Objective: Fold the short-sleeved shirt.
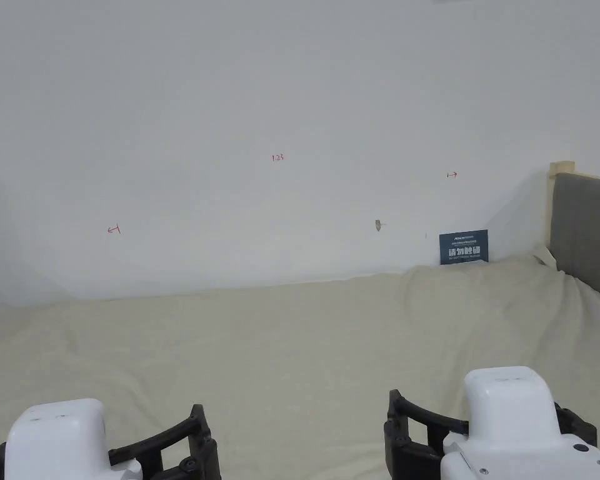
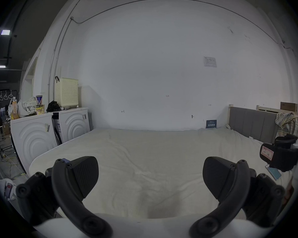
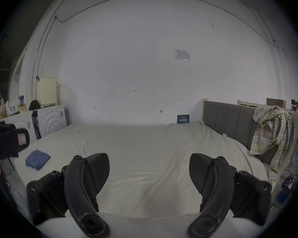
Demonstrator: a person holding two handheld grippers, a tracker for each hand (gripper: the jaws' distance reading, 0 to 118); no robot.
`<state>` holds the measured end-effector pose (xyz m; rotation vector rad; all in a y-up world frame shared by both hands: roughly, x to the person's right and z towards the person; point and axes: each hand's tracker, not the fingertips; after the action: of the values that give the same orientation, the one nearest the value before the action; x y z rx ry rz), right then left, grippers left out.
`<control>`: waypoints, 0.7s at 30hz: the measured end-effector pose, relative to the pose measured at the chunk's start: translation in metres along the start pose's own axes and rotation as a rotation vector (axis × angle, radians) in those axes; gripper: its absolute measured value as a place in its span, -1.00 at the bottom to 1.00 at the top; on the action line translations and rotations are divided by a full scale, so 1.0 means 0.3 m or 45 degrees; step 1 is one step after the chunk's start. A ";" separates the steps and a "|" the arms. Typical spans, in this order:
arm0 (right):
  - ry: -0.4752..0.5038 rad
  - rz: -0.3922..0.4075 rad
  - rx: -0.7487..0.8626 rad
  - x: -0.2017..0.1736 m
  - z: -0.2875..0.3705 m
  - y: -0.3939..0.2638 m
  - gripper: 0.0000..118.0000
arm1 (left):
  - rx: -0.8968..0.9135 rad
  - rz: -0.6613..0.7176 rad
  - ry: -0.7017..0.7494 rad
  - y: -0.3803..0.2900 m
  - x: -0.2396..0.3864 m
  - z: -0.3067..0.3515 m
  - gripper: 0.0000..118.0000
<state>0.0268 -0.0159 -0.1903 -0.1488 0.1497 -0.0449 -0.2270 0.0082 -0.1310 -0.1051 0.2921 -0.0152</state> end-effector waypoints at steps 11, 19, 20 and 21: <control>-0.033 0.064 0.066 -0.008 0.011 -0.023 0.65 | 0.012 0.020 -0.004 0.002 -0.015 0.000 1.00; -0.077 0.070 0.134 -0.017 0.018 -0.008 0.65 | 0.049 0.034 -0.025 0.002 -0.032 -0.001 1.00; -0.076 0.072 0.132 -0.017 0.017 -0.008 0.65 | 0.057 0.032 -0.027 0.002 -0.033 0.000 1.00; -0.082 0.075 0.129 -0.014 0.014 -0.008 0.65 | 0.063 0.025 -0.025 0.002 -0.032 0.001 1.00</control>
<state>0.0233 -0.0174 -0.1853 -0.0444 0.0871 0.0107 -0.2362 0.0091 -0.1281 -0.0536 0.2729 -0.0021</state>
